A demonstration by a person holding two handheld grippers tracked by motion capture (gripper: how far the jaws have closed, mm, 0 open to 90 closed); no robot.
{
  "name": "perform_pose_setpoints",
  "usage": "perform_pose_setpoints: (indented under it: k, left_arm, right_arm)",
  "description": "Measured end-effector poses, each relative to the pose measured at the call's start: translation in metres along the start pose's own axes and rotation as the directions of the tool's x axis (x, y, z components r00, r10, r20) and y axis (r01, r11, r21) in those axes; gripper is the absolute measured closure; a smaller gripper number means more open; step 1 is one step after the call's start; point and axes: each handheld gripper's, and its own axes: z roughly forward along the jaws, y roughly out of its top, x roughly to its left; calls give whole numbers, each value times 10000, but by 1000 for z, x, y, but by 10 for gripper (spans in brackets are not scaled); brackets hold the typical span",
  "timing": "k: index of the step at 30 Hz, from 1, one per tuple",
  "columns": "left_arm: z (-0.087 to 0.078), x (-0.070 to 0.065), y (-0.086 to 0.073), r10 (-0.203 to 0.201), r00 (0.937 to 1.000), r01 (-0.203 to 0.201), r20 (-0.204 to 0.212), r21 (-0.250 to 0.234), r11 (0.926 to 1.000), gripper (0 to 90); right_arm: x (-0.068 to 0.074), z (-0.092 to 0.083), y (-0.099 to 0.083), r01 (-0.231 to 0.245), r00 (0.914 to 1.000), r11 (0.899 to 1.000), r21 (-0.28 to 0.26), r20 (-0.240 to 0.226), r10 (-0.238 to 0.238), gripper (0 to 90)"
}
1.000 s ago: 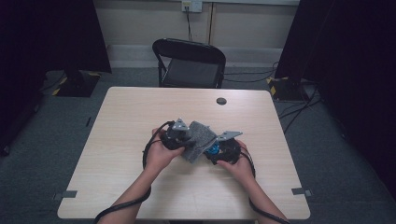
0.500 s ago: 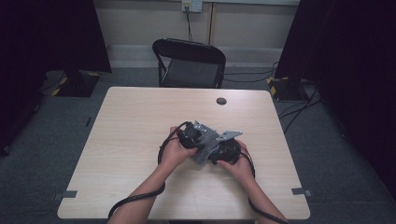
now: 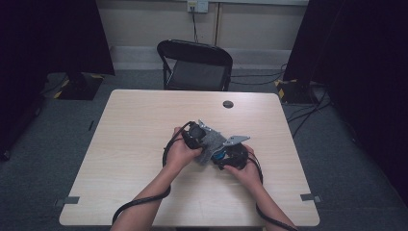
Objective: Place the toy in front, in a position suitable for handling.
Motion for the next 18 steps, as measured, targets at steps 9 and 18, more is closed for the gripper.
perform_pose_setpoints:
  k: [9,18]
  left_arm:
    - [2,-2,0,18,9999,-18,-134,28,10000,751]
    - [-2,7,-4,-517,9986,516,-96,-117,9986,752]
  right_arm:
    - [0,-1,0,-54,9999,10000,-74,84,55,228]
    - [0,-1,-1,-17,10000,9999,-139,14,17,257]
